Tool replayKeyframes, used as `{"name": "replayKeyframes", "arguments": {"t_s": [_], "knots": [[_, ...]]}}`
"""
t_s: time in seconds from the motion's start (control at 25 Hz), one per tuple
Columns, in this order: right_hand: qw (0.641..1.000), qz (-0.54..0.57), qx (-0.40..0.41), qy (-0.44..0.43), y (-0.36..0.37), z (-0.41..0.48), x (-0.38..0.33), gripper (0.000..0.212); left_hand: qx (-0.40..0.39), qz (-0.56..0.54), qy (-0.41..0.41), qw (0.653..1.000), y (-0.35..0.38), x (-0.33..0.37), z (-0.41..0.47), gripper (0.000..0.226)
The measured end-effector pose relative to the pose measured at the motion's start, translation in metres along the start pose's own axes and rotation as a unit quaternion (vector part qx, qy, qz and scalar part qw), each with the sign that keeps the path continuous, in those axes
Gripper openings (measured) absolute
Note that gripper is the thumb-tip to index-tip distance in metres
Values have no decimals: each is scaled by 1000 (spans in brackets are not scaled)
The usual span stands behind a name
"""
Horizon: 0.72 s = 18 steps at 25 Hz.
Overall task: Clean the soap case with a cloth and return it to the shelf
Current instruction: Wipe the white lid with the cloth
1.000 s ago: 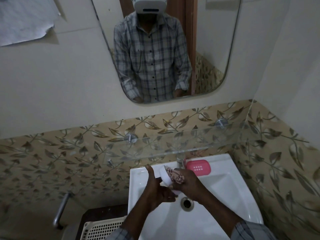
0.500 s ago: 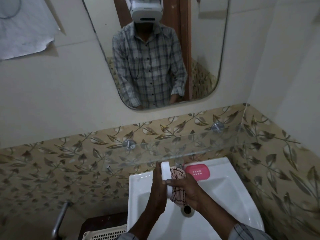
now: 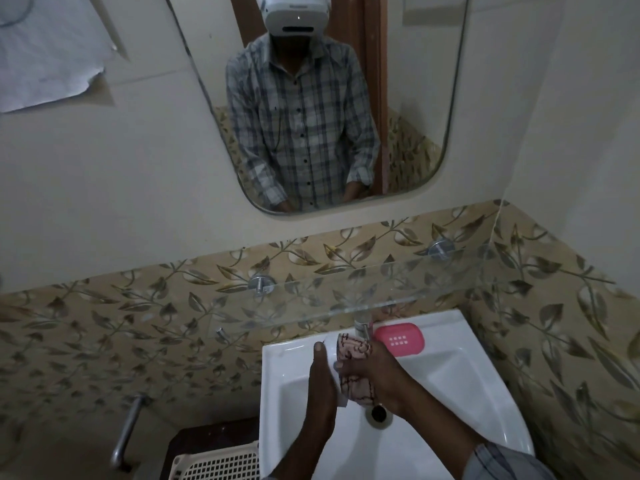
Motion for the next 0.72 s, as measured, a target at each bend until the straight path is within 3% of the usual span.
{"name": "replayKeyframes", "arguments": {"t_s": [0.12, 0.24, 0.32, 0.36, 0.4, 0.48, 0.56, 0.6, 0.64, 0.68, 0.72], "knots": [[981, 166, 22, 96, 4, 4, -2, 49, 7, -31, -32, 999, -10, 4, 11, 91], [977, 195, 37, 84, -15, 0, -13, 40, -8, -116, -123, 986, -25, 12, 28, 99], [991, 118, 61, -2, -36, -1, -26, 40, -60, -197, -206, 956, -42, 15, 32, 108], [995, 14, 68, -77, -43, -3, -32, 42, -82, -202, -230, 949, -50, 15, 34, 113], [976, -123, 70, -168, -43, -7, -36, 43, -99, -189, -239, 947, -51, 14, 32, 115], [868, -334, 53, -365, -26, -13, -33, 42, -113, -156, -247, 950, -48, 9, 26, 110], [736, -414, -12, -536, -2, -15, -19, 34, -118, -136, -243, 953, -38, 12, 22, 87], [667, -438, -60, -599, 5, -13, -8, 30, -158, -151, -242, 945, -32, 14, 19, 74], [623, -449, -97, -633, 8, -8, 3, 31, -182, -161, -258, 935, -29, 18, 15, 71], [614, -456, -115, -634, 8, -4, 9, 32, -181, -131, -266, 938, -28, 21, 15, 78], [630, -458, -113, -617, 5, 0, 11, 31, -163, -101, -266, 945, -31, 22, 18, 86]]}}
Point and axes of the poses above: each hand's wrist, its own z-axis towards the middle knuckle, its own y-axis out of the palm, x = y × z, the point moved 1 cm from there along z, towards the middle knuckle, and after that the axes turned 12 degrees about x, right-handed, at the moved point
